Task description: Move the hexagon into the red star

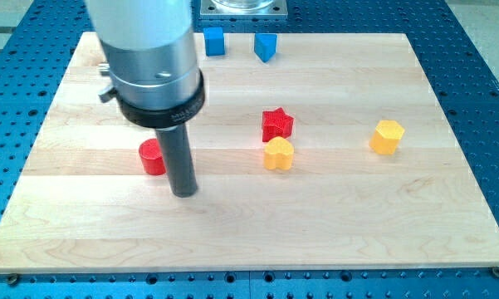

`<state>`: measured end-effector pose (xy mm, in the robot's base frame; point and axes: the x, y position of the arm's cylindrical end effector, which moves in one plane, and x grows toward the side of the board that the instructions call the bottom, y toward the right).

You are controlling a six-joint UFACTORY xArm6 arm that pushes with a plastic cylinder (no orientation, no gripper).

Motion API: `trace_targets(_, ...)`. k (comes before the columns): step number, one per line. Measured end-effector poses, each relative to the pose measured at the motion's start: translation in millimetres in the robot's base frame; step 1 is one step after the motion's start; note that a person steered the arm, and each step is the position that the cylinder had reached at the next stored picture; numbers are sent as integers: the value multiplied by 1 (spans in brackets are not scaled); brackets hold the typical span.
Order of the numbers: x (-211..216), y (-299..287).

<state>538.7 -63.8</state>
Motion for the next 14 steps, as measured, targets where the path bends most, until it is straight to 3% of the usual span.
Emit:
trace_targets(1,16,135)
trace_targets(2,-19,263)
trace_targets(3,-58,321)
trace_targets(6,-84,230)
trace_targets(8,-109,274)
trace_targets(9,-129,246)
trace_targets(10,-112,220)
trace_targets(11,-93,255)
trace_targets(14,-113,226)
